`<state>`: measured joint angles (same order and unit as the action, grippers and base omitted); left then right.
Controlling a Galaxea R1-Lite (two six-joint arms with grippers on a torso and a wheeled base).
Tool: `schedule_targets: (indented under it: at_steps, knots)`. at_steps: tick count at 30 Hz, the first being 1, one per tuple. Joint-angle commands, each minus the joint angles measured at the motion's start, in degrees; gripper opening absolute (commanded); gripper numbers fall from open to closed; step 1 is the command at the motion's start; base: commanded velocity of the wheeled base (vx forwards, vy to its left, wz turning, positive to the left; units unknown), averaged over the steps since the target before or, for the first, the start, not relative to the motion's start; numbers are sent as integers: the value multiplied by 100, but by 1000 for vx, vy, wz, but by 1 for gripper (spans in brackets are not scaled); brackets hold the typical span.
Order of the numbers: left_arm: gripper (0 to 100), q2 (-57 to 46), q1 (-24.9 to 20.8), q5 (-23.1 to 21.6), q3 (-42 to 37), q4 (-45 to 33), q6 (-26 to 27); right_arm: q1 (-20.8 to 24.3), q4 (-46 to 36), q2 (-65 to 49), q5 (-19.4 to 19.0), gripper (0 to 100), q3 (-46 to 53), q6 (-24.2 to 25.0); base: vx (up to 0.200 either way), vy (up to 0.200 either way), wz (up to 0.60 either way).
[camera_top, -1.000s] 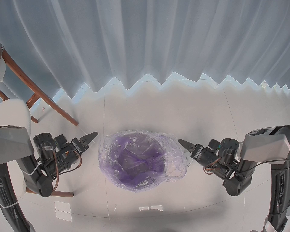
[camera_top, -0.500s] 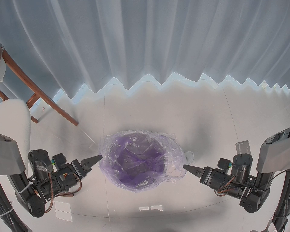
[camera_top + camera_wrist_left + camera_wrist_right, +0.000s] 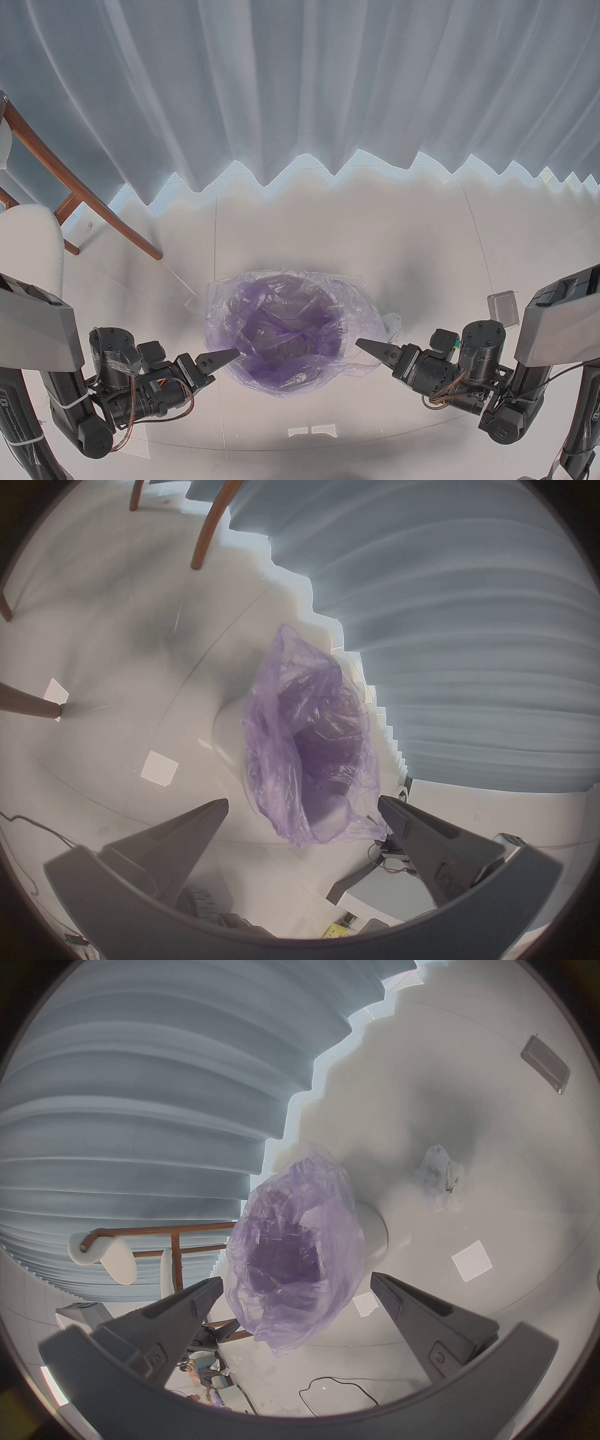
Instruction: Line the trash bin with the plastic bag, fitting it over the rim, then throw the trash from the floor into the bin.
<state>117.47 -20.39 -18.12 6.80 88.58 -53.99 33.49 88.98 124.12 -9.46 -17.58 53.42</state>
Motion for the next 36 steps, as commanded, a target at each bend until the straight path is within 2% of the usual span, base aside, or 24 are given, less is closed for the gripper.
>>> schedule_targets:
  at_steps: [1, 23, 24, 25, 26, 36]
  knots:
    - [100, 180, -87, 1, 120, 2, -15, 26, 93, 200, -3, 100, -88, 11, 0, 0, 0]
    - [100, 488, -114, 36, 594, 2, -164, 44, 93, 297, 32, 100, -167, 81, 0, 0, 0]
    - [100, 488, -167, 45, 577, 10, -164, 44, 93, 305, 93, 0, -184, 81, 0, 0, 0]
    - [100, 488, -167, 45, 577, 10, -164, 44, 93, 305, 93, 0, -184, 81, 0, 0, 0]
    - [0, 488, -184, 54, 594, 2, -164, 44, 93, 314, 129, 0, -184, 72, 0, 0, 0]
    - [0, 488, -175, 54, 568, 2, -155, 70, 93, 314, 216, 0, -97, 63, 0, 0, 0]
